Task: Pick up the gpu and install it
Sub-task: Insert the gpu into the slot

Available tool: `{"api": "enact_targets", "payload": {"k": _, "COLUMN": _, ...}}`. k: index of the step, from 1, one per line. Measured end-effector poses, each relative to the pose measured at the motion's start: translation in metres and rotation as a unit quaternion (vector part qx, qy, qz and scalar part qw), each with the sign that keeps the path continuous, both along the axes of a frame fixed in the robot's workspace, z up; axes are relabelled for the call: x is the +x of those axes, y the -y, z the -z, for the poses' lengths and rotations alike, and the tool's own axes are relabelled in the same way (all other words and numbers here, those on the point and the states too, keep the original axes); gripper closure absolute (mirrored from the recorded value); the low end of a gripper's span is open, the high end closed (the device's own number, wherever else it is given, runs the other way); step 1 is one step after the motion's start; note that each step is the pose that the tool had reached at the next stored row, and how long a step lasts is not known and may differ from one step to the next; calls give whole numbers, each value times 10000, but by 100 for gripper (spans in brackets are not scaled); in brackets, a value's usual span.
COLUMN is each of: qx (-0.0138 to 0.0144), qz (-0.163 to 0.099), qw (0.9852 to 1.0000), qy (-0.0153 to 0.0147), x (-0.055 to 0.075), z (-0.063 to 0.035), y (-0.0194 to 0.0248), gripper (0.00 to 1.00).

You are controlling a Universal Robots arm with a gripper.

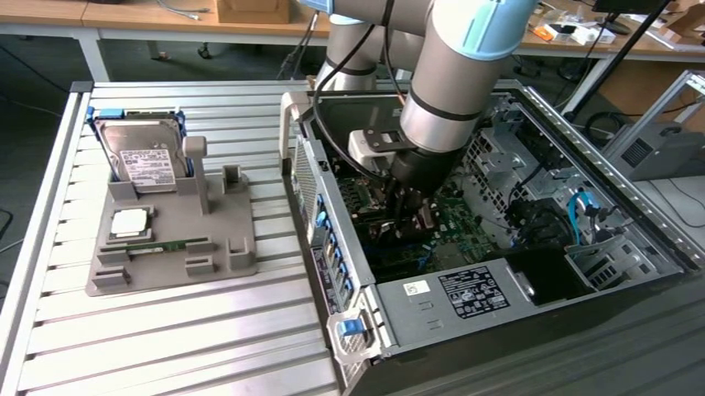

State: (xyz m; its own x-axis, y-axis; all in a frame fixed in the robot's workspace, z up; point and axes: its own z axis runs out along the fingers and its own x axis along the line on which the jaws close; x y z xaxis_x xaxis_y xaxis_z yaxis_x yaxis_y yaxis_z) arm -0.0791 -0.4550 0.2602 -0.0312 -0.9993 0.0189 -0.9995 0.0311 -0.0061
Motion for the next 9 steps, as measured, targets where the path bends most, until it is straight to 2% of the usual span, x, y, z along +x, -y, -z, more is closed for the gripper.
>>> {"api": "enact_targets", "payload": {"k": 1, "qx": 0, "qz": 0, "qw": 10000, "qy": 0, "x": 0, "z": 0, "y": 0, "gripper": 67}}
{"api": "enact_targets", "payload": {"k": 2, "qx": -3, "qz": 0, "qw": 10000, "qy": 1, "x": 1, "z": 0, "y": 0, "gripper": 60}}
{"api": "enact_targets", "payload": {"k": 4, "qx": -32, "qz": 0, "qw": 10000, "qy": 0, "x": 1, "z": -22, "y": 0, "gripper": 60}}
{"api": "enact_targets", "payload": {"k": 5, "qx": -33, "qz": 1, "qw": 10000, "qy": 0, "x": 0, "z": -43, "y": 0, "gripper": 60}}
{"api": "enact_targets", "payload": {"k": 9, "qx": -33, "qz": 2, "qw": 10000, "qy": 4, "x": -2, "z": -225, "y": -7, "gripper": 60}}
